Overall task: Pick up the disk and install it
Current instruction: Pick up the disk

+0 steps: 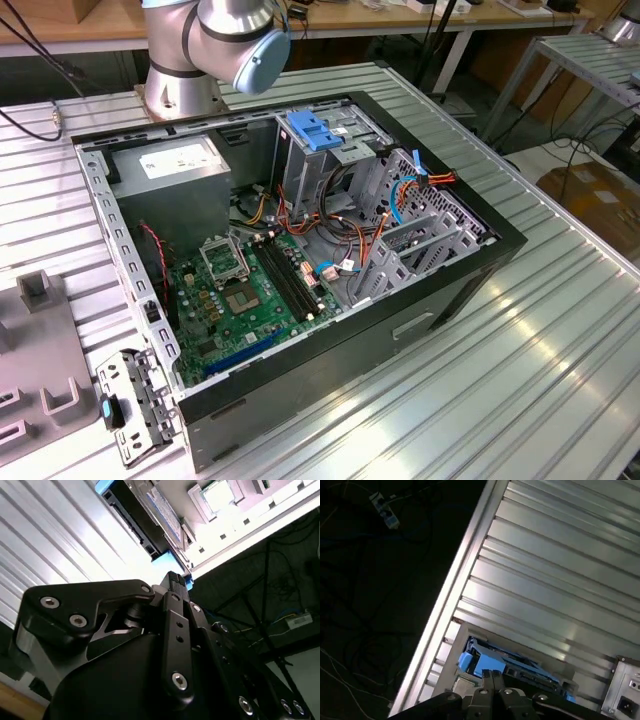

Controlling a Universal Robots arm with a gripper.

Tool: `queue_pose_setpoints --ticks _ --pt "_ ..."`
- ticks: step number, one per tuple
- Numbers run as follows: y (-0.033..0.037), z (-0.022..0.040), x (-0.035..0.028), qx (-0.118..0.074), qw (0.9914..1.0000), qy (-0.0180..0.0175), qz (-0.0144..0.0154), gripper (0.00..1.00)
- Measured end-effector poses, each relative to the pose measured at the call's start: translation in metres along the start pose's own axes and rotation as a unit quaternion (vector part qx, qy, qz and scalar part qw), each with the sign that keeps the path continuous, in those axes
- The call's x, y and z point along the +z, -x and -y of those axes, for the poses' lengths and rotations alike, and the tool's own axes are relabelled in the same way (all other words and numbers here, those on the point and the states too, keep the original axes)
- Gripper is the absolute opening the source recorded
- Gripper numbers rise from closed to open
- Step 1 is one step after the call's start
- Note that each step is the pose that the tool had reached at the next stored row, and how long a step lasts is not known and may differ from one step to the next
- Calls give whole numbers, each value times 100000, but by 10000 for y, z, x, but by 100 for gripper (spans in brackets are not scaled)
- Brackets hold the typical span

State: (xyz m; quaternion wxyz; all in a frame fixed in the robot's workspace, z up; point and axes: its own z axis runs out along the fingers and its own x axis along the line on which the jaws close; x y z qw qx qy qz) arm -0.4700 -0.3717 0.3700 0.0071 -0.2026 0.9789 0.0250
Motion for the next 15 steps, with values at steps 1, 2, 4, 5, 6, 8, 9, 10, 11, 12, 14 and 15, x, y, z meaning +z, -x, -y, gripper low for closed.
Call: queue_pose_setpoints --ticks 1,2,4,5,6,8,9,10,11,12,14,15 --pt "0 0 0 -2466 99970 59 -115 11" --pt "0 0 0 -3218 99948 79 -151 11" --pt "0 0 0 -4830 99883 115 -221 11" --pt "0 0 0 -5635 99841 135 -260 11" --pt "0 0 0 -6506 99788 156 -302 11" --pt "0 0 0 -8392 99646 200 -387 11" --pt "0 0 0 -9103 99584 217 -417 11" --pt "0 0 0 -10312 99465 246 -478 11" --pt "0 0 0 -11434 99342 272 -526 11" --pt "0 0 0 -12377 99229 294 -572 11" --pt "0 0 0 -15394 98805 368 -711 11" --pt "0 0 0 -16283 98662 388 -755 11"
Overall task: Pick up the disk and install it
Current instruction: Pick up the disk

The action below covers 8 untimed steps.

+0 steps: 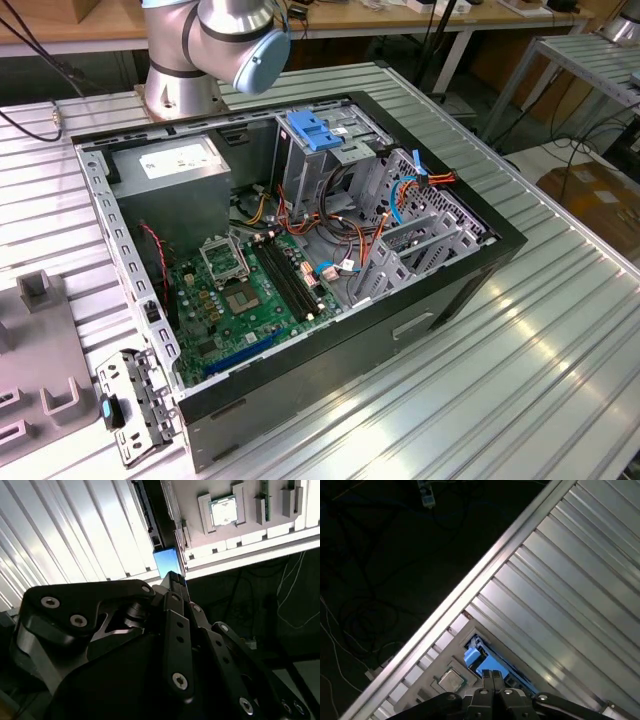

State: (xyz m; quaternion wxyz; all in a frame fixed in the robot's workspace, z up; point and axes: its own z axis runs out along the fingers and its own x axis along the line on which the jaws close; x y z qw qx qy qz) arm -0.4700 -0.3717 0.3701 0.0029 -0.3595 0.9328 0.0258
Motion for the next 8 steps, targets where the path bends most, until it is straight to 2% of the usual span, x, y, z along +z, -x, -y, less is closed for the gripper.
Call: queue_pose_setpoints --ticks 3,8 --pt "5 4 1 -3129 99951 33 -200 11" --pt "18 17 8 -5443 99851 -86 -440 11"
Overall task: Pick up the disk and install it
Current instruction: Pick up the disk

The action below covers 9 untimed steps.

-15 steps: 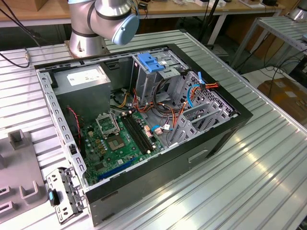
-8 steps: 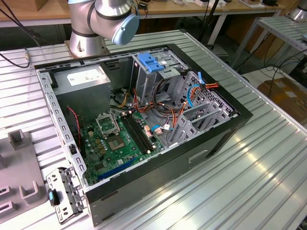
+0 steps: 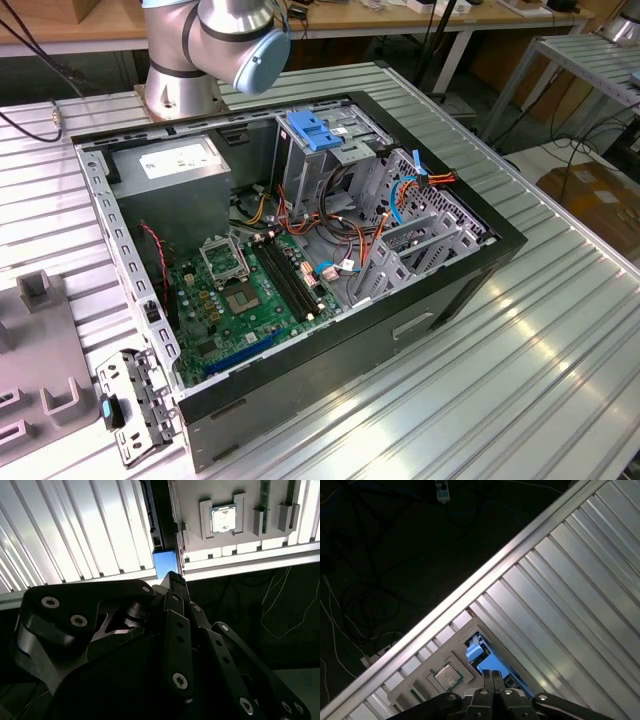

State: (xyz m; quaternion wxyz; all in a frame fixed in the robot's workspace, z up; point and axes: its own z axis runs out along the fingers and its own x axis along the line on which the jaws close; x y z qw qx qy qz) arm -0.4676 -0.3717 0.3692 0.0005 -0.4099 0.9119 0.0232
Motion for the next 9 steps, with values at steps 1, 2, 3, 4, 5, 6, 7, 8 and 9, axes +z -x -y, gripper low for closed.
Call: queue_pose_setpoints --ticks 1,2,3,4,5,6,7,8,9 --pt "0 0 1 -601 99998 6 -36 11" --pt "0 1 0 -1296 99992 12 -84 11" --pt "0 1 0 -1813 99984 21 -116 11" --pt "0 1 1 -2639 99965 32 -153 11" --pt "0 1 2 -3522 99938 44 -189 11" --pt "1 1 2 -4226 99910 58 -223 11" --pt "0 1 3 -5930 99824 88 -294 11" --pt "0 1 4 -6961 99757 109 -337 11" --pt "0 1 4 -7911 99686 128 -376 11"
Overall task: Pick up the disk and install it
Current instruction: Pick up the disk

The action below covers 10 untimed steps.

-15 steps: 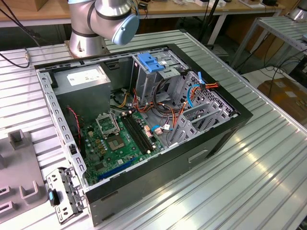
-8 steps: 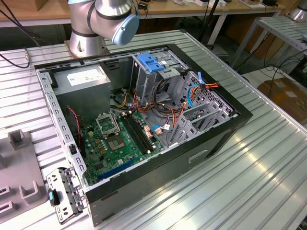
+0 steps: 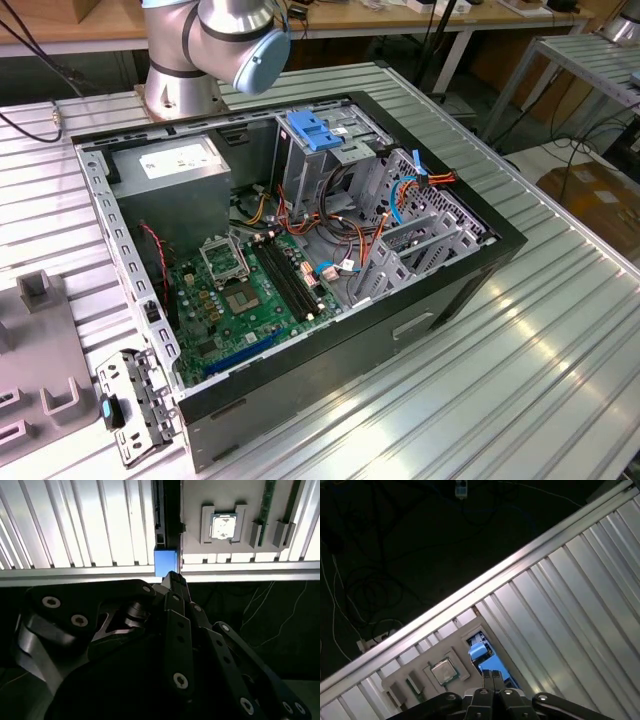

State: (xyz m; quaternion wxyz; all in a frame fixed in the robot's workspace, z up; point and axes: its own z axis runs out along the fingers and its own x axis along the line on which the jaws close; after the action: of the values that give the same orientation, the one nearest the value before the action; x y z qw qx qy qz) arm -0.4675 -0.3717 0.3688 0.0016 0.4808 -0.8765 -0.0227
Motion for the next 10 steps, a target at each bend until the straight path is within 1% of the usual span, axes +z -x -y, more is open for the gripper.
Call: queue_pose_setpoints --ticks 1,2,3,5,7,8,10 --pt "0 0 0 -1386 99990 26 -59 11" --pt "0 0 1 -2882 99958 54 -119 11" --pt "0 0 1 -3811 99927 72 -158 11" --pt "0 0 1 -5850 99828 111 -247 11" --pt "0 0 2 -8222 99661 157 -344 11" --pt "0 0 2 -8431 99643 159 -353 11" --pt "0 0 2 -8507 99637 162 -356 11"
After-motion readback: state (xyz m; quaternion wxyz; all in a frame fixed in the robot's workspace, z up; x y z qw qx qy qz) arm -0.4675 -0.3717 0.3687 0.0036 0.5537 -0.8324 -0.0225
